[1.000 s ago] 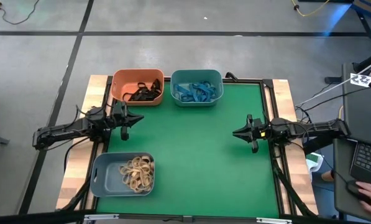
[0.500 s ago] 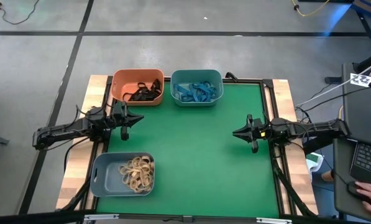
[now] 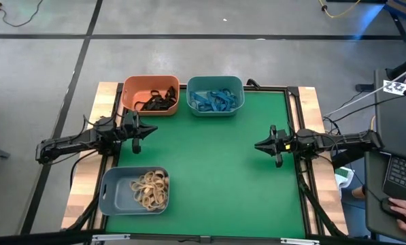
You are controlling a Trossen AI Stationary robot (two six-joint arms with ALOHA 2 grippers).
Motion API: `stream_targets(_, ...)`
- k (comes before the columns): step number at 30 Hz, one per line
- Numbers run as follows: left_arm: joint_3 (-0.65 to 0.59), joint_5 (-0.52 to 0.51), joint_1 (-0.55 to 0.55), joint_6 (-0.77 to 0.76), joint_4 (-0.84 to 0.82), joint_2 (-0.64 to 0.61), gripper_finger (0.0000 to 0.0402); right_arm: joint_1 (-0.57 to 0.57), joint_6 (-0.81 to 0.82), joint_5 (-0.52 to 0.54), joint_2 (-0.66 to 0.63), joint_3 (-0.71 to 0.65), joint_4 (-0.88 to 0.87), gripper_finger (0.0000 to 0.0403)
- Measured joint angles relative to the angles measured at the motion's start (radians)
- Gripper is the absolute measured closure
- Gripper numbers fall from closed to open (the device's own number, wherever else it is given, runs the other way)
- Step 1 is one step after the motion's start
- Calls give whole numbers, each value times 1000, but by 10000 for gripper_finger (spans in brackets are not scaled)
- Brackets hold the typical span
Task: Sort rubber bands into baskets
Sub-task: Return to Home Position
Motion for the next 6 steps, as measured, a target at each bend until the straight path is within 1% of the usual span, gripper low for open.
stream_targets(6,0,0,0,-3,0,0,398,0,0,0,0,0,0,354)
